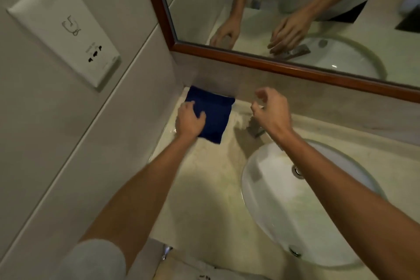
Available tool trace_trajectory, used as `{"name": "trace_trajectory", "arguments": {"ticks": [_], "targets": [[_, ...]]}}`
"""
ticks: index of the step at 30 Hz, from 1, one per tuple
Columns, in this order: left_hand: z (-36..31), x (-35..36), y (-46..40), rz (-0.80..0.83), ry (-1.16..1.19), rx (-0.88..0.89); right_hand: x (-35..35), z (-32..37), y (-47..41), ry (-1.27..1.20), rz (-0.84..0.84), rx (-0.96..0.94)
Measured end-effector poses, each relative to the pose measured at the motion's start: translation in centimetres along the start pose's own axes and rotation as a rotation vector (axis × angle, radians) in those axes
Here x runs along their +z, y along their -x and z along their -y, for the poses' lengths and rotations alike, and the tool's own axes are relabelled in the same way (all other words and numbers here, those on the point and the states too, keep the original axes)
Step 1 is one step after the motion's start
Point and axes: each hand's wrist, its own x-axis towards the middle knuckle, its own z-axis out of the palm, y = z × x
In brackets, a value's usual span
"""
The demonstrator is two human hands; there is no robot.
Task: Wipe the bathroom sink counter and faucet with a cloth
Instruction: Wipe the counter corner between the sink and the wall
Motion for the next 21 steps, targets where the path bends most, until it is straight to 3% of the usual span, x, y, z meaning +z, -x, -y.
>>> {"name": "trace_trajectory", "arguments": {"ticks": [3, 11, 21], "targets": [[-0.5, 4.0, 1.1, -0.012, -0.171, 0.038, 1.3, -2.8, 0.7, 0.178, 0.044, -0.055], [-1.9, 9.0, -5.3, -0.008, -0.287, -0.042, 3.3, -6.5, 0.2, 0.395, 0.084, -0.293], [1.8, 9.3, -10.5, -0.224, -0.388, -0.128, 3.9, -7.2, -0.2, 0.349, 0.037, -0.373]]}}
